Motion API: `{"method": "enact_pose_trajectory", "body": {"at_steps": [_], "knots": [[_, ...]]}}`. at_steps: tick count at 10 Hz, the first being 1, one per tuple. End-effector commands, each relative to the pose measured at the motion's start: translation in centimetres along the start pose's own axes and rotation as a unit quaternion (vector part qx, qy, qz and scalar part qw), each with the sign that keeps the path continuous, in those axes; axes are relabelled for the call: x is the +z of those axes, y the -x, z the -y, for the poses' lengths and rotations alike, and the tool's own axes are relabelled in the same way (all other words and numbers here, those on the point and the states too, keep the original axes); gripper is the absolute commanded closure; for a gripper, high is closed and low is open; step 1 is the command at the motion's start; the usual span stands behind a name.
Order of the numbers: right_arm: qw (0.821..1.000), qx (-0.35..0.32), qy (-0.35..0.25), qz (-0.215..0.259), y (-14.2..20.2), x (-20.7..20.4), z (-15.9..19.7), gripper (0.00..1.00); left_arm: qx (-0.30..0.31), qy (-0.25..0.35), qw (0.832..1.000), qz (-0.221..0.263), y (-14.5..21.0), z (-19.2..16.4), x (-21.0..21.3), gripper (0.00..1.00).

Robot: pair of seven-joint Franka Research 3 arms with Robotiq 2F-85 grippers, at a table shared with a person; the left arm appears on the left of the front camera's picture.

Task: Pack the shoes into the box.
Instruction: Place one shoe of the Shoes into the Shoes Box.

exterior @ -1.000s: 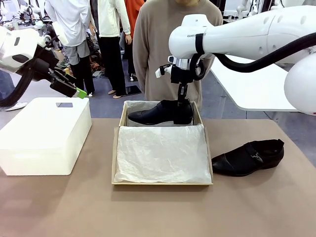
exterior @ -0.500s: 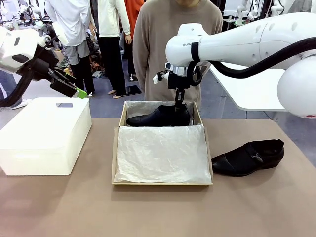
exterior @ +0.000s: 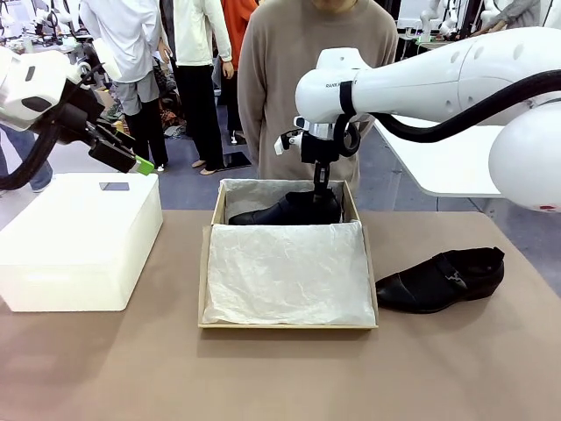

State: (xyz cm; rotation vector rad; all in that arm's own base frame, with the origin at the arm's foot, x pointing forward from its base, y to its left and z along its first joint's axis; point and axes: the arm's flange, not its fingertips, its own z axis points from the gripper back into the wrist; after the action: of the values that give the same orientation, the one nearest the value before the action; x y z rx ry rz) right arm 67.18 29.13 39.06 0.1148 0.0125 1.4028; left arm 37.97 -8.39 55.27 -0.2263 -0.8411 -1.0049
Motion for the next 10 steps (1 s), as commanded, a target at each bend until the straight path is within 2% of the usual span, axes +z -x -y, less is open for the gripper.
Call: {"method": "enact_pose_trajectory", "body": {"at_steps": [1, 2, 6, 7, 10], "knots": [[1.000, 0.013, 0.004, -0.007, 0.2, 0.7, 0.4, 1.00, 0.001, 0.001, 1.000, 0.006, 0.0, -0.1, 0.0, 0.00], [1.000, 0.012, -0.006, -0.003, 0.2, 0.8, 0.3, 0.86, 0.001, 0.001, 1.000, 0.006, 0.0, -0.1, 0.0, 0.00], [1.000, 0.012, -0.017, 0.007, 0.0, 3.1, -0.5, 0.07, 0.001, 0.001, 1.000, 0.006, 0.0, -0.1, 0.0, 0.00], [1.000, 0.013, -0.018, 0.009, 0.0, 4.0, -1.0, 0.00, 0.001, 0.001, 1.000, 0.006, 0.0, -0.1, 0.0, 0.00], [1.000, 0.021, -0.015, 0.005, -0.3, 5.6, -1.7, 0.00, 0.001, 0.001, 1.000, 0.006, 0.0, -0.1, 0.0, 0.00]]}}
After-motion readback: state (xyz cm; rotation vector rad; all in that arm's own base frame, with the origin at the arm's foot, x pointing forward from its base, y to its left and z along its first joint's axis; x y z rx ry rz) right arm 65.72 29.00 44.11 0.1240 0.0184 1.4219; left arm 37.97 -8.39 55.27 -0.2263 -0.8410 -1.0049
